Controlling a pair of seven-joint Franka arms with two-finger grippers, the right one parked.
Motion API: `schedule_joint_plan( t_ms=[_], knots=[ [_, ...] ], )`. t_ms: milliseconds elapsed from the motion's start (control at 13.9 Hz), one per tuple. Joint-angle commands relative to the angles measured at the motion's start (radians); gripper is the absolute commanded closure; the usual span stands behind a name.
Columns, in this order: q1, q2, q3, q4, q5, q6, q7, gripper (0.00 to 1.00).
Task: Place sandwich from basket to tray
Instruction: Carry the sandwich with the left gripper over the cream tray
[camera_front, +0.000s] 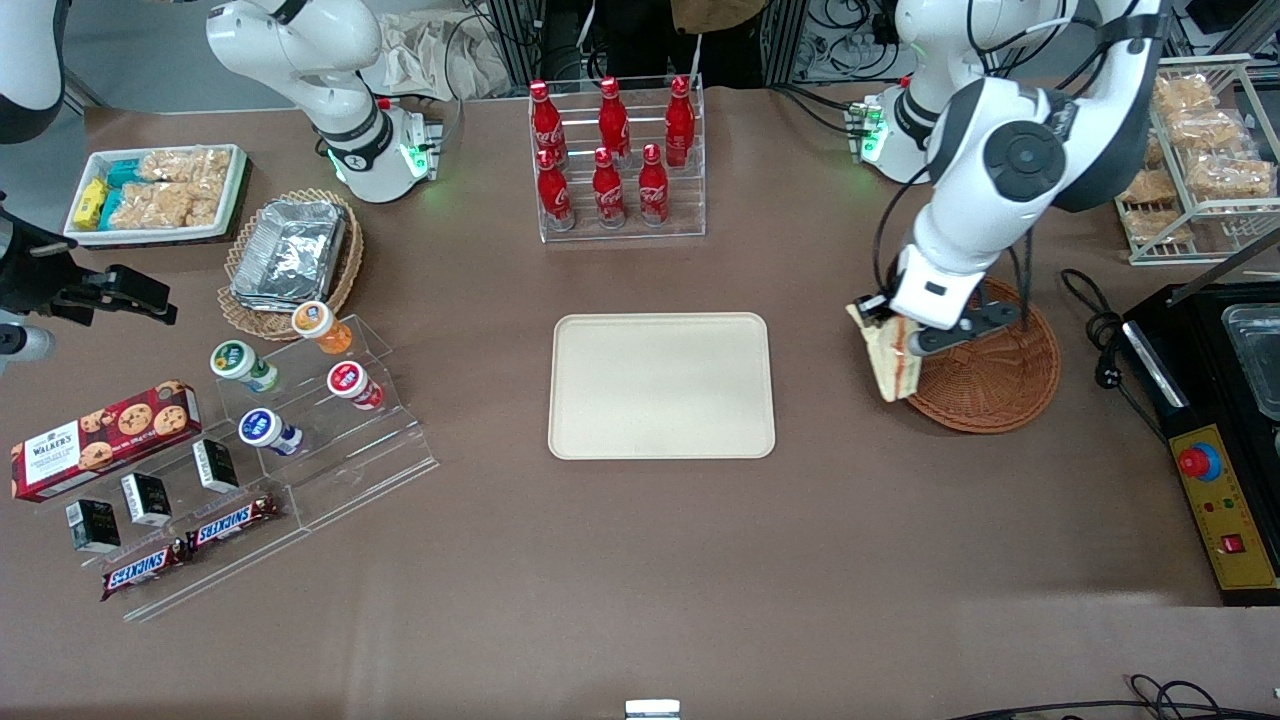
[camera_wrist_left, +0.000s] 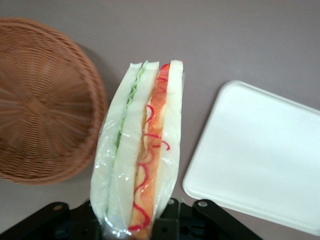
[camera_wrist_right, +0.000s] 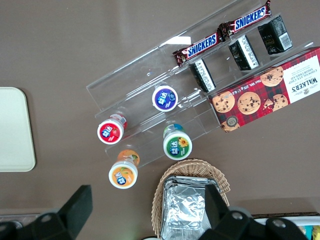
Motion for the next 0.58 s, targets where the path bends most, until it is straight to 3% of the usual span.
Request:
schedule_joint_plan(
  t_ms=[0, 288, 503],
  knots=[
    [-0.001, 0.080, -0.072, 0.043, -0.025, 0.058, -0.006, 0.72],
    [-0.052, 0.220, -0.141, 0.050, 0.022, 0.192, -0.090, 0.71],
    [-0.090, 0.319, -0.141, 0.073, 0.171, 0.215, -0.149, 0.71]
  ],
)
